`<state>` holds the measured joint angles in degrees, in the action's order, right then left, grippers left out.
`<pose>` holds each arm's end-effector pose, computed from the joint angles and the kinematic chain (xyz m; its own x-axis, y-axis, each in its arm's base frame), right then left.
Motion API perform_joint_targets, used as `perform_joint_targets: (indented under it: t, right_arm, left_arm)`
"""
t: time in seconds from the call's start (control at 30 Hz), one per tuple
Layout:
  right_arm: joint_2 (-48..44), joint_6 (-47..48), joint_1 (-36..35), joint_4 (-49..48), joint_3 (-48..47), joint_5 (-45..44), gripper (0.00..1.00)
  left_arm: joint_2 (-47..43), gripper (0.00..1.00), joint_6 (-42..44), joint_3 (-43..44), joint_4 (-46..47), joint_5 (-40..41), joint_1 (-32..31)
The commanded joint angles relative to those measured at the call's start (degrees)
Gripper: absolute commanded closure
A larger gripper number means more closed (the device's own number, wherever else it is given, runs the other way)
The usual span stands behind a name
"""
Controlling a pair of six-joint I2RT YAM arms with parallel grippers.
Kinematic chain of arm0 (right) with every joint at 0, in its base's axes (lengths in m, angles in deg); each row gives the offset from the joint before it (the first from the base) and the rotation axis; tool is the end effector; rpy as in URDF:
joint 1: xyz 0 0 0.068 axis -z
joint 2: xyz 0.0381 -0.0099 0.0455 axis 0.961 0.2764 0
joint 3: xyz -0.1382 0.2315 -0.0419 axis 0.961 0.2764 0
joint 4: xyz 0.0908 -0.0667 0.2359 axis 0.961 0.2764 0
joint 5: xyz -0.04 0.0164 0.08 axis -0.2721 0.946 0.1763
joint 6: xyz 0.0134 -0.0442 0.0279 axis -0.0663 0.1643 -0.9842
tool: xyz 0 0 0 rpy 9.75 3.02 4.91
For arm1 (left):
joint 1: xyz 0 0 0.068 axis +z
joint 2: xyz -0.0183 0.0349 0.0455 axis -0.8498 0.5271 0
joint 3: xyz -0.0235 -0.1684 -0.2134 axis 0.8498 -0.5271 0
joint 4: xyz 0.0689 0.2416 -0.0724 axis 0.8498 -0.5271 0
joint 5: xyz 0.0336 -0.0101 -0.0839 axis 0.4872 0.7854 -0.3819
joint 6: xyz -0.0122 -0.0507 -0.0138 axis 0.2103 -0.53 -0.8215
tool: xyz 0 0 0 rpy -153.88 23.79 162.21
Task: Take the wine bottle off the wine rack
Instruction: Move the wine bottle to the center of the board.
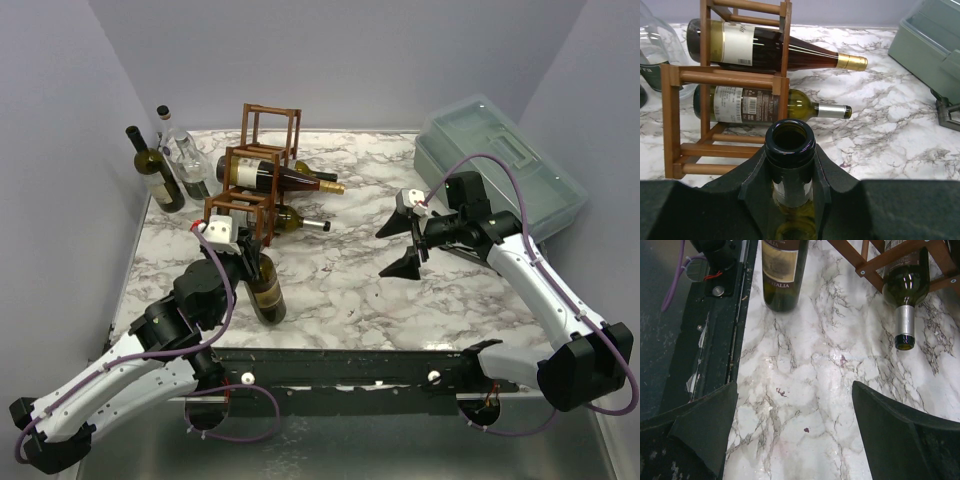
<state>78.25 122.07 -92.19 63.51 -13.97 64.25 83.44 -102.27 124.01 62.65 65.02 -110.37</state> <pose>0.2147 0.1048 0.3162 -0.0227 -0.3105 -0.9503 -0.9996 -0.0105 0.0273 0.0920 -0.0828 0.3293 -0.1615 -0.1297 -0.9783 0.2191 0.9619 -0.1637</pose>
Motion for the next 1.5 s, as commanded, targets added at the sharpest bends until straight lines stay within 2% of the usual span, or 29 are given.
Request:
perform_joint_targets:
  t: [0.0,0.2,0.23,0.3,0.43,0.7,1.13,1.47]
  right_arm:
    - [0.6,0.6,0.4,0.8,0.4,1.0,0.01]
    - [0.7,0.6,0.4,0.8,0.4,1.0,0.01]
    - [0.8,0.6,0.4,0.8,0.4,0.9,0.01]
    - [0.9,0.6,0.4,0.8,0.4,0.8,0.01]
    - [1.1,0.6,0.4,0.8,0.5,0.8,0.01]
    - [1.0,0.6,0.4,0.7,0.5,0.6,0.01]
    - [1.8,1.7,0.4,2.3,-0.1,0.7,0.01]
    - [1.8,1.8,0.4,2.3,0.0,0.9,0.01]
  left_arm:
    - [-3.0,1.0,0.3,3.4,0.7,5.3,0.1]
    - [-4.2,1.0,2.2,3.5,-0.6,11.6,0.1]
    - [-3.6,1.0,3.5,3.5,-0.8,17.2,0.1]
    - [-3.0,1.0,4.1,3.3,-0.7,21.4,0.1]
    - [-2.6,1.0,8.6,1.7,3.8,25.8,0.7]
    - [-2.2,1.0,10.1,-1.0,8.4,21.1,9.5]
    - [-3.1,1.0,12.0,-2.6,7.9,22.5,15.7]
    - [-2.7,1.0,12.5,-4.3,13.9,17.5,27.0]
